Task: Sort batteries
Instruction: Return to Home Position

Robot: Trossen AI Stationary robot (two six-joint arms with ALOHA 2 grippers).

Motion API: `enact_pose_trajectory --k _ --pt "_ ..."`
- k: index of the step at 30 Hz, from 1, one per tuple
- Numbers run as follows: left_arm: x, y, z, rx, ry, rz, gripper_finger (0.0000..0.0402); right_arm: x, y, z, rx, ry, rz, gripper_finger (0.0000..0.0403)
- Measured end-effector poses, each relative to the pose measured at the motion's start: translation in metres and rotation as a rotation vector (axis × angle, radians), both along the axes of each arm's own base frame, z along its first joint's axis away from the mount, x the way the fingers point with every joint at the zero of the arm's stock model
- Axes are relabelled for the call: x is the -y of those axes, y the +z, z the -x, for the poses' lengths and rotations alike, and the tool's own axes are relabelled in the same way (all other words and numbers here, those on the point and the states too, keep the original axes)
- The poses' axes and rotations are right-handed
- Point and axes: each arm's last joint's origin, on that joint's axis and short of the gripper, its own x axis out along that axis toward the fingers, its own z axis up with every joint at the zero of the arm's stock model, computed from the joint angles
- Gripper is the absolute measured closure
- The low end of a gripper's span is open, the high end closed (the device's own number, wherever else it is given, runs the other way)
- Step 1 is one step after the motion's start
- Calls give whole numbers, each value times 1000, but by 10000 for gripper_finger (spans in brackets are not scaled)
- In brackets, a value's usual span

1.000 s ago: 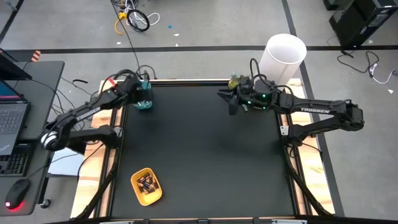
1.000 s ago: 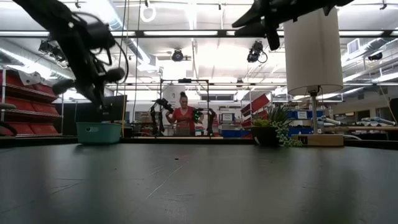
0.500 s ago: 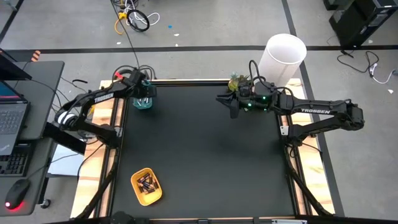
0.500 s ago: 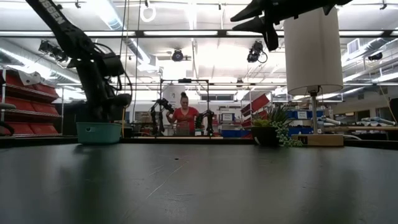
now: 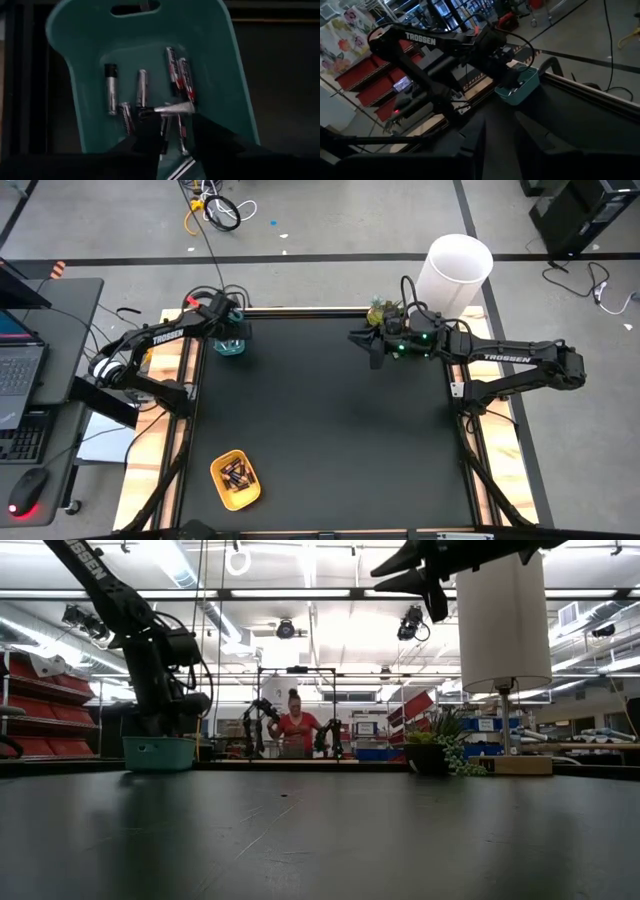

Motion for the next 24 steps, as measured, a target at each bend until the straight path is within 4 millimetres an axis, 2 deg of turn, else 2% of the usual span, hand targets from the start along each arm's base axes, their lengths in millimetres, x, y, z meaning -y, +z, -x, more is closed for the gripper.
enact_pose_trajectory --k 6,9,12,15,18,21,24 --pt "-1 9 -4 49 -62 19 247 0 0 0 -4 1 10 316" --pt "-2 25 -9 108 -99 -19 247 0 0 0 -2 5 7 316" --pt "3 50 -20 144 -193 -113 254 0 2 1 17 2 -2 316" --pt "17 81 -36 165 -379 -240 265 2 11 5 74 6 33 316" --pt "39 103 -48 199 -579 -321 274 7 21 13 134 46 74 322" --pt "61 117 -56 296 -726 -343 281 13 24 21 127 84 86 340" --pt "82 123 -63 361 -800 -323 288 19 15 31 95 78 80 368"
